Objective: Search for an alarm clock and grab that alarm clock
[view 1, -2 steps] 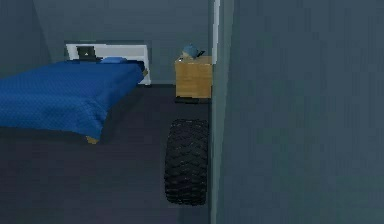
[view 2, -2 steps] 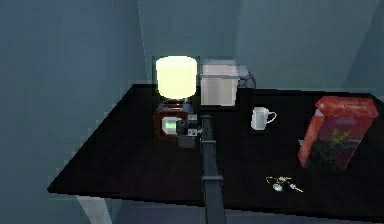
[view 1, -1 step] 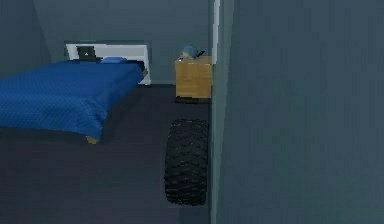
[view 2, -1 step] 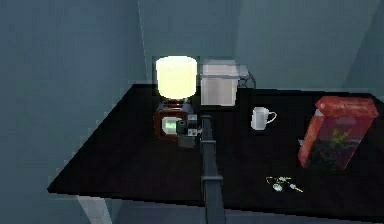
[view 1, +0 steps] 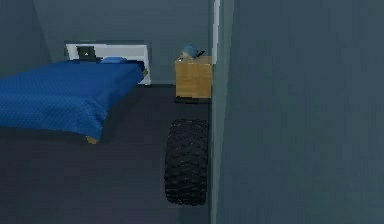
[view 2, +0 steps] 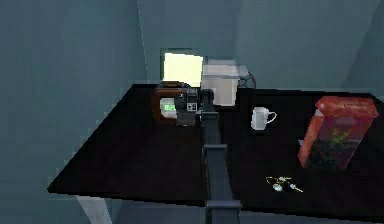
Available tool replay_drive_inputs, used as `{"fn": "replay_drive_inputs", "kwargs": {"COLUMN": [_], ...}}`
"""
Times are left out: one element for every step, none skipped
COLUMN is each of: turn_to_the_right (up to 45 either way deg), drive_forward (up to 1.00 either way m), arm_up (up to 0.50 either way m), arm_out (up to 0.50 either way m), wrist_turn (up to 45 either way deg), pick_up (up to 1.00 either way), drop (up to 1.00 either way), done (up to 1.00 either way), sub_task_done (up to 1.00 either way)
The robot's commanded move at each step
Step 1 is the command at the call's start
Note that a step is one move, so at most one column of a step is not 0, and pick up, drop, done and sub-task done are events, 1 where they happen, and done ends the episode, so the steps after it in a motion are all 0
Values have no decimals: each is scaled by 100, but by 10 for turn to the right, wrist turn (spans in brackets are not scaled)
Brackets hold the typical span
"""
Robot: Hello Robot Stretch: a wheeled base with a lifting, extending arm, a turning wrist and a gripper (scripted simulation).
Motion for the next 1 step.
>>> {"fn": "replay_drive_inputs", "kwargs": {"turn_to_the_right": [0], "drive_forward": [0], "arm_up": [0], "arm_out": [0], "wrist_turn": [0], "pick_up": [0], "drop": [0], "done": [100], "sub_task_done": [0]}}
